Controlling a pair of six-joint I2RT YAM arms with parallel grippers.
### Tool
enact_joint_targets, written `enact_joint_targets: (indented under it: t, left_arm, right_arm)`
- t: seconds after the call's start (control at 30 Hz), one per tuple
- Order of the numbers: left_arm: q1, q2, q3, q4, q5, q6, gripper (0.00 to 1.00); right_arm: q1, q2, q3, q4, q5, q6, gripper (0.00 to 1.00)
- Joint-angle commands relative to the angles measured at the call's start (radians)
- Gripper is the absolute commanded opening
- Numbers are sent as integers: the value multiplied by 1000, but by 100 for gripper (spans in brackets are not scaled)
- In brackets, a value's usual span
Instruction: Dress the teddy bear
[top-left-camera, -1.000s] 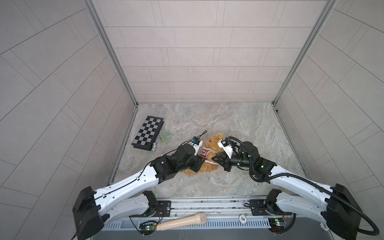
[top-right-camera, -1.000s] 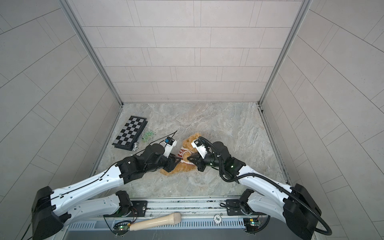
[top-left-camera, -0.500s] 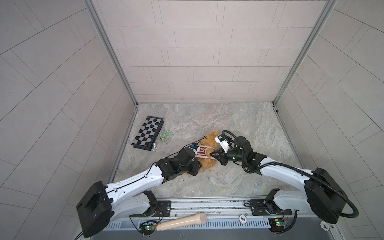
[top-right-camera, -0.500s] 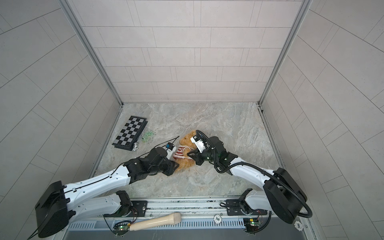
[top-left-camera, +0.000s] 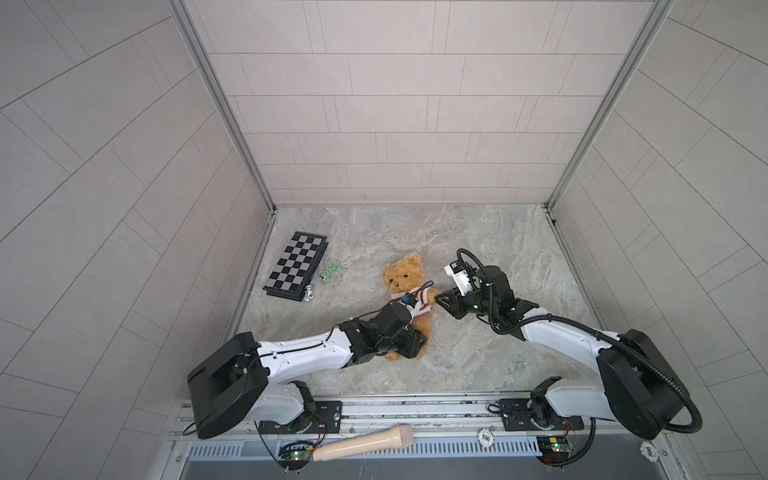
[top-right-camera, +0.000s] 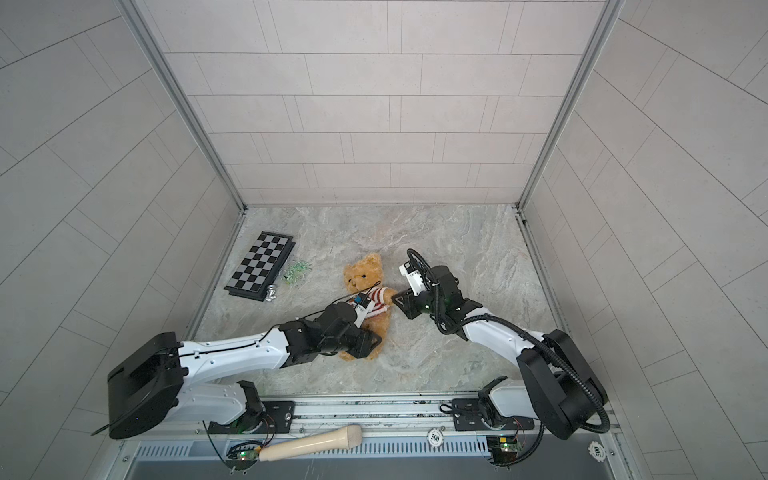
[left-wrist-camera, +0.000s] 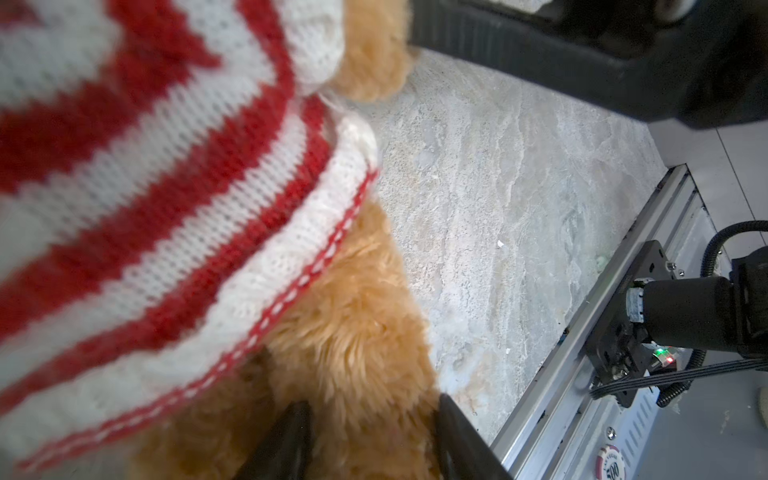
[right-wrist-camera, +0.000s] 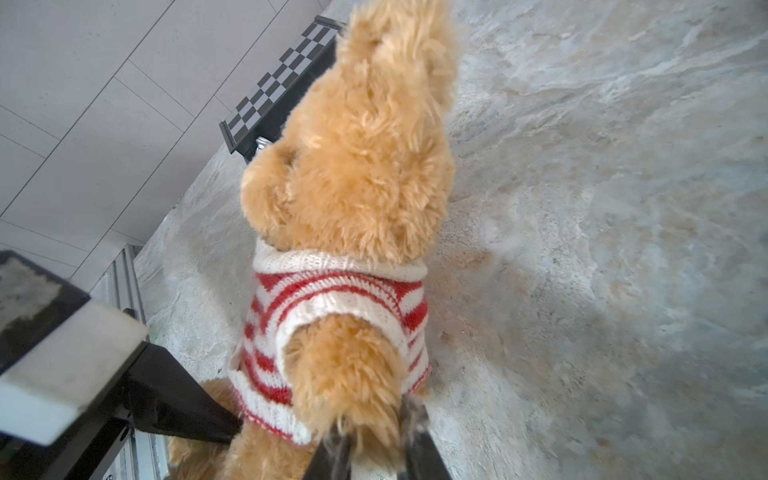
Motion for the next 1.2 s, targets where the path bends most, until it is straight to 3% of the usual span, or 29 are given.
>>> enact_joint_targets:
  t: [0.0,0.3,0.43,0.57,0.7,0.77,0.87,0.97,1.17]
  left_arm:
    - [-7,7,32,54,10,-22,56]
    - [0,-121,30,-84,-100,29,64]
    - [20,-223,12,-147,-160,46,69]
    - [69,-358,-30,-198,-238,53,74]
    - [140,-503,-74,-263,-371,47,91]
    - [174,-579,-96,-302,-459,32,100]
    - [241,-654,-115,-359,-622,5,100]
    - [332,-652,-106,-408,-705,5,100]
    - [396,-575,-95,-353,-867,25,100]
  right_arm:
    - [-6,15,2,5,25,-11,25]
    - [-6,-127,-48,47,52,-22,41]
    - [-6,-229,-63,-4,120,-45,50]
    - [-6,-343,-83,-99,256,-68,60]
    - [-5,-466,-103,-200,392,-89,68]
    - [-6,-534,-107,-264,460,-106,76]
    - [-8,-625,-113,-342,570,-141,86]
    - [-8,-692,-121,-383,691,-174,99]
    - [-30,-758,-173,-328,906,-161,100]
